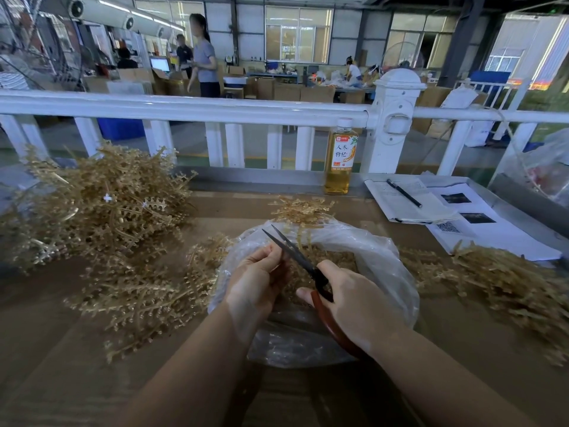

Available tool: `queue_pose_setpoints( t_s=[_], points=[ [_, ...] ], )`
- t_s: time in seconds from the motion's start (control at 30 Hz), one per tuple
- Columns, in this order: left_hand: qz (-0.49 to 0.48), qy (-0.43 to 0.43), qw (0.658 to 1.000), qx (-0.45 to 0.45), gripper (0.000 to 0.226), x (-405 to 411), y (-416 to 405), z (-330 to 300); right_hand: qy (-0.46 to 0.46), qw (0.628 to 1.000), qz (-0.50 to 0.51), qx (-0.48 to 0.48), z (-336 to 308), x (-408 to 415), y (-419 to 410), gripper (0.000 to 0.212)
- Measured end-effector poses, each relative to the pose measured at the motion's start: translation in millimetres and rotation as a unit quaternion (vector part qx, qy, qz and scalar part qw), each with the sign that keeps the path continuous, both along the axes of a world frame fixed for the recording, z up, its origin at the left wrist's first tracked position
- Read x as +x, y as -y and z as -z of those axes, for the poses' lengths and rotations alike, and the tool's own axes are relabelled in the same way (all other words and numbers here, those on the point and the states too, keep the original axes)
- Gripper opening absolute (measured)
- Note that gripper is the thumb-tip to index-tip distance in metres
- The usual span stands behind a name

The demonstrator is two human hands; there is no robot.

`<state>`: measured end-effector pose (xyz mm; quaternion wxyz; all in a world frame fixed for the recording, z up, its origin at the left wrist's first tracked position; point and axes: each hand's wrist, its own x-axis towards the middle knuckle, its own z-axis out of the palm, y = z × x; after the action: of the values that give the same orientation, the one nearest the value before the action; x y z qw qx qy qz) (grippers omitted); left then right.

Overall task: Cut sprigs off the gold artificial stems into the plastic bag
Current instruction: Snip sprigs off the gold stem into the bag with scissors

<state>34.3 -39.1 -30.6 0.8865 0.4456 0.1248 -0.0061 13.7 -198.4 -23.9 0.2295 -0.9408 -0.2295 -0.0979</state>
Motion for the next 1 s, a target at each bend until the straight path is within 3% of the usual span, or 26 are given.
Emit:
queue_pose_setpoints(
  t_s=[0.23,1.0],
  points=[
    [0.006,-0.006,1.000,0.010,0.019,0.7,0.5,1.5,-0.006,1.000,0.006,-0.008,-0.5,0.7,-0.3,0.034],
    [0.032,-0.012,0.996,0.080,0.013,-2.6,-3.0,-6.8,-0.005,1.000,0.014,0.001,-0.9,-0.1,-2.1,0.037]
  ],
)
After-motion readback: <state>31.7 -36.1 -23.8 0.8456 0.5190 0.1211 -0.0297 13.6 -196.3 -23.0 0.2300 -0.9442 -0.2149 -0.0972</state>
